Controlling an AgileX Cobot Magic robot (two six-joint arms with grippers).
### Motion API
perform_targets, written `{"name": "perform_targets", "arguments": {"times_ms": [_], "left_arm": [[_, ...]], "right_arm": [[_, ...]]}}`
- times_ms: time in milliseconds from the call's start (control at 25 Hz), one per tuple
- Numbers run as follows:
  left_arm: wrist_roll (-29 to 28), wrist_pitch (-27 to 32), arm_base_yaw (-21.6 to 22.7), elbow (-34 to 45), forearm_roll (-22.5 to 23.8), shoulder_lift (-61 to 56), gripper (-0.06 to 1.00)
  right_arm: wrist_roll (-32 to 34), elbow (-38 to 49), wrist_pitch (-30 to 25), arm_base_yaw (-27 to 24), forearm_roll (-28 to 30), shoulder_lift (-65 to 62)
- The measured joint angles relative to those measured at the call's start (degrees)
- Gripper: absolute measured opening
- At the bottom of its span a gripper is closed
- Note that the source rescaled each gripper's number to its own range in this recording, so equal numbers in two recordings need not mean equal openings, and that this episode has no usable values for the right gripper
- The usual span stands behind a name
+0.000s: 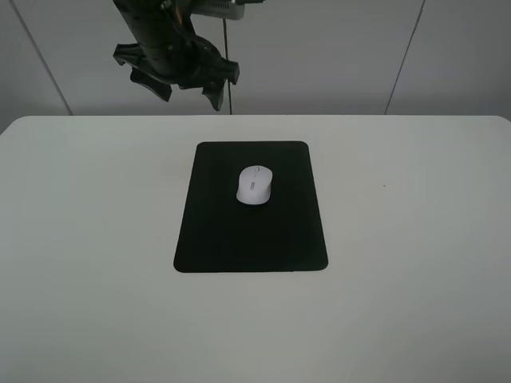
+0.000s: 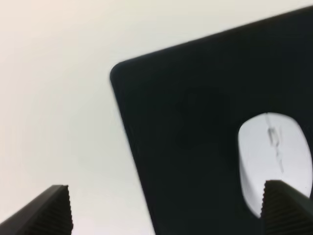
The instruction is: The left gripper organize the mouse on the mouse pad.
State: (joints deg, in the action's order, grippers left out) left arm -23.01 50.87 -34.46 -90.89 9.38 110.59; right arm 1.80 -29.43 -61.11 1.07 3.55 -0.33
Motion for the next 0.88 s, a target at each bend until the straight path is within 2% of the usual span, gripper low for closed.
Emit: {"name": "perform_targets", "arguments": {"times_ms": [120, 240, 440, 760, 880], "left_arm": [[0.4, 2.3, 0.3, 0.0, -0.8, -2.0, 1.0], [1.7, 2.1, 1.9, 2.6, -2.2, -5.5, 1.0], [3.1, -1.2, 7.3, 14.3, -3.9, -14.9, 1.0], [3.2, -1.3, 17.1, 32.2, -3.9, -37.0, 1.0], [3.7, -0.9, 19.1, 36.8, -3.7, -46.5, 1.0]], "right_arm": [[0.0, 0.0, 0.0, 0.0, 0.0, 0.0], [0.0, 0.0, 0.0, 0.0, 0.1, 0.0], [0.0, 0.0, 0.0, 0.0, 0.1, 0.0], [0.0, 0.0, 0.0, 0.0, 0.1, 0.0], [0.0, 0.0, 0.0, 0.0, 0.1, 0.0]]}}
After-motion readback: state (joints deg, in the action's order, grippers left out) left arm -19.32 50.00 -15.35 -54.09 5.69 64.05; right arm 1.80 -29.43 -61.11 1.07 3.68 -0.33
